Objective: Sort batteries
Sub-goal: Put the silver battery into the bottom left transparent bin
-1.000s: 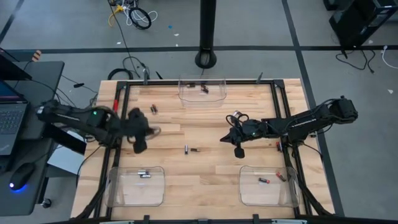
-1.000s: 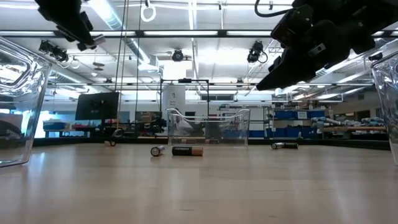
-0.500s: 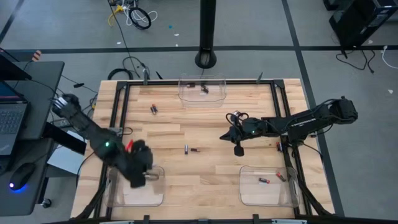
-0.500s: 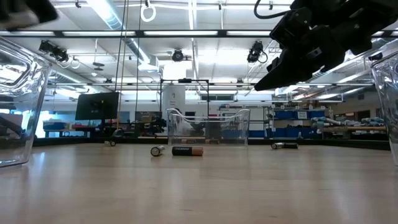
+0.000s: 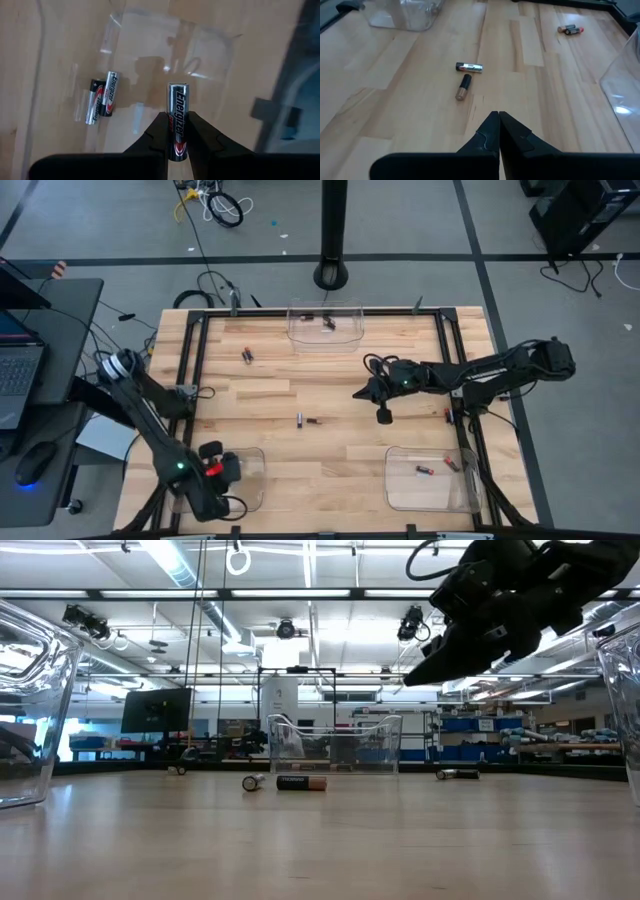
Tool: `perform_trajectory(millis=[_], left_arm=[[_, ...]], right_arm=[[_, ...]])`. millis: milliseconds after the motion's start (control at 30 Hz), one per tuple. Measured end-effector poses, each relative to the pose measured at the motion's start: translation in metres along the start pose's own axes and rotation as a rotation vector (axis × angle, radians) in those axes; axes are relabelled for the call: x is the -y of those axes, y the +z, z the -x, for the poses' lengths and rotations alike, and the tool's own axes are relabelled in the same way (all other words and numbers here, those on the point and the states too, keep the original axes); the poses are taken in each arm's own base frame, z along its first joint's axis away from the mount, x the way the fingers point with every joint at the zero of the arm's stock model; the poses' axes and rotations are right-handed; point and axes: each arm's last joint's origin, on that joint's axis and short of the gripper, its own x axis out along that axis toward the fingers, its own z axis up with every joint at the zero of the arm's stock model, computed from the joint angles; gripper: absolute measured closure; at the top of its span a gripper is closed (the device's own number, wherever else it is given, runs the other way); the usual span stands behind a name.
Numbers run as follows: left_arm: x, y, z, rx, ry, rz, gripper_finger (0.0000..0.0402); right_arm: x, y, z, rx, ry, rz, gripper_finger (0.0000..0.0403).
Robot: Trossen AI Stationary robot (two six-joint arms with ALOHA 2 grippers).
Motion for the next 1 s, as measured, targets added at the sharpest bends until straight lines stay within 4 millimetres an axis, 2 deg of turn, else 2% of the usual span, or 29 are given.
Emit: perform_trajectory(millis=[233, 500, 800, 1000], left_arm=[[0.0, -0.004, -0.025, -0.011, 0.03, -0.023, 0.0354], [-0.02, -0.013, -0.054, -0.048, 0.034, -0.03, 0.0354], [-0.032, -0.016, -0.067, -0.084, 0.036, -0.082, 0.0354], [-0.031, -0.013, -0.064, -0.11, 0.044, -0.078, 0.0346]], right_arm=[[0.008, 0.0, 0.001, 0.017, -0.004, -0.014, 0.0394], [0.009, 0.003, 0.001, 0.045, -0.007, -0.011, 0.0394], [0.008, 0.005, 0.001, 0.062, -0.006, -0.019, 0.0394], [0.008, 0.005, 0.001, 0.062, -0.006, -0.033, 0.0394]])
